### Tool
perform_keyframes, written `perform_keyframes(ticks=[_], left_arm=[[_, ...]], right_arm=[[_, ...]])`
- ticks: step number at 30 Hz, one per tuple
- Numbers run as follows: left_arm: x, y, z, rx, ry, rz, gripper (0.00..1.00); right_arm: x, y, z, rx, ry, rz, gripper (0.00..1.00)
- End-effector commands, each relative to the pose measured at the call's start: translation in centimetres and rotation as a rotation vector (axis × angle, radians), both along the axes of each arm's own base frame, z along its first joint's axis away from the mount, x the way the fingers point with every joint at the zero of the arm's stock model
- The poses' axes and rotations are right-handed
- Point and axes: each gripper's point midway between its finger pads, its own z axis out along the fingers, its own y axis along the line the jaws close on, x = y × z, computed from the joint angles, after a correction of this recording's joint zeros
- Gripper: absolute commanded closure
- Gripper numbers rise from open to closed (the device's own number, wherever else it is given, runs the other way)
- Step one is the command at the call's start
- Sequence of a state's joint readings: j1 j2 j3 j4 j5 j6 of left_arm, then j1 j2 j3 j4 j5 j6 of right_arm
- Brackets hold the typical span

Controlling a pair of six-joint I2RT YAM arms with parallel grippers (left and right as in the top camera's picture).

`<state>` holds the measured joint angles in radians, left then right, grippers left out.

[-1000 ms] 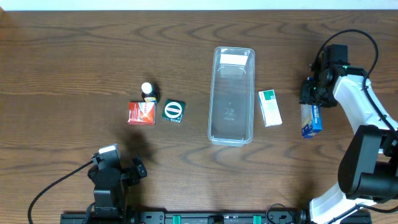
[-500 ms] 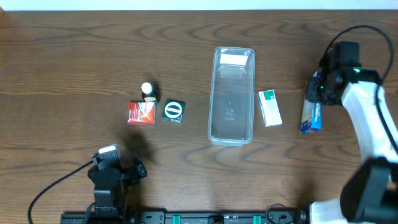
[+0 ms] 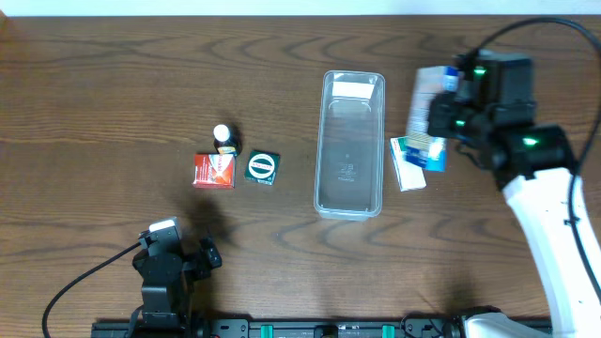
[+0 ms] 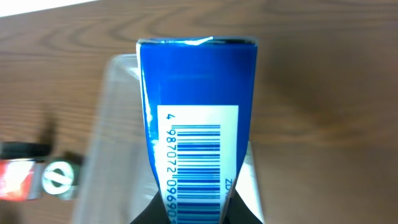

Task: Pack container
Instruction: 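Carry the blue box with the right gripper over the container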

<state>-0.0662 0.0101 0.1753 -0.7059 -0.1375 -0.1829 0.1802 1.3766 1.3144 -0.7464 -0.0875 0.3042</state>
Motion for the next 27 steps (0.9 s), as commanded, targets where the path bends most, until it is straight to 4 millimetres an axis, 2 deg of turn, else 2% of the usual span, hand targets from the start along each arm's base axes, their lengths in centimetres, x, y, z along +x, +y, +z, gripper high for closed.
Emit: perform_keyframes(ticks=[1,4,7,11,16,20,23,27], left_arm=[[-0.1,0.2,-0.5,0.008,0.012,0.006,0.02],[-0.1,0.2,-0.5,0.008,0.012,0.006,0.02],[-0.1,0.2,-0.5,0.008,0.012,0.006,0.02],[-0.1,0.2,-0.5,0.008,0.012,0.006,0.02],[-0.1,0.2,-0.5,0.008,0.012,0.006,0.02],[-0.1,0.2,-0.5,0.008,0.012,0.006,0.02],[-0.1,0.2,-0.5,0.008,0.012,0.006,0.02],[-0.1,0.2,-0.5,0.008,0.012,0.006,0.02]], right_arm=[[0.6,4.2,0.0,0.096,0.006,0.033,0.87],[1.5,7.2,-1.1,0.129,0.011,0.062,0.88],[2.4,9.3,-2.7,0.130,0.025,0.075,0.88],[4.0,9.1,-5.9,0.044,0.045,0.013,0.88],[5.3,8.7,-8.7,-0.001,0.069,-0.027,0.88],[6.2,8.7,-9.2,-0.006,0.052,-0.037,0.83],[6.6,9.8,-8.7,0.041,0.032,-0.004,0.88],[6.7,10.4,-8.4,0.059,0.023,0.012,0.87]])
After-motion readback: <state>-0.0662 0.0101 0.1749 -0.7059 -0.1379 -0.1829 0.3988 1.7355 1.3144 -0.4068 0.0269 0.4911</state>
